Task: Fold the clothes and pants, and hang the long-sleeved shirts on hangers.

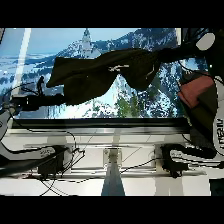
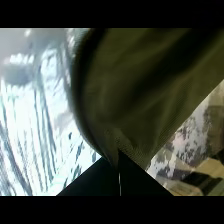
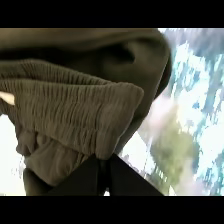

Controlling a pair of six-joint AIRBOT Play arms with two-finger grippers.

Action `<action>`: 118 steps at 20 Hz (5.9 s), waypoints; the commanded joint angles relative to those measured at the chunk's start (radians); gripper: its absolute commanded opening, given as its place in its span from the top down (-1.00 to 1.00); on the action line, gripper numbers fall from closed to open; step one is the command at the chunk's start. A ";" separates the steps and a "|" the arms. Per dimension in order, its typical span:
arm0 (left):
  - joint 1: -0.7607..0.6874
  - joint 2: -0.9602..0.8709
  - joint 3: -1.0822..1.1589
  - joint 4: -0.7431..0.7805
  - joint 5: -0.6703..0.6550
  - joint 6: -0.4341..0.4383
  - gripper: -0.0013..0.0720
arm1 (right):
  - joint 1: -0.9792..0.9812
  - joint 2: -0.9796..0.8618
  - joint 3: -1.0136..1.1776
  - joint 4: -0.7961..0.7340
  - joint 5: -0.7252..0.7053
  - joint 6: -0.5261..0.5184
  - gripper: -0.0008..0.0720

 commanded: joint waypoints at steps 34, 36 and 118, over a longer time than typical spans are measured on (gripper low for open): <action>0.437 0.050 0.618 0.997 -0.444 -0.547 0.91 | -0.363 0.652 -0.871 -0.134 0.260 0.155 0.89; 0.471 0.046 0.614 0.985 -0.443 -0.546 0.91 | -0.363 0.653 -0.913 -0.140 0.317 0.154 0.89; 0.187 -0.111 1.120 -0.616 -0.286 -0.294 0.91 | -0.370 0.506 -0.748 -0.124 -0.283 0.075 -0.42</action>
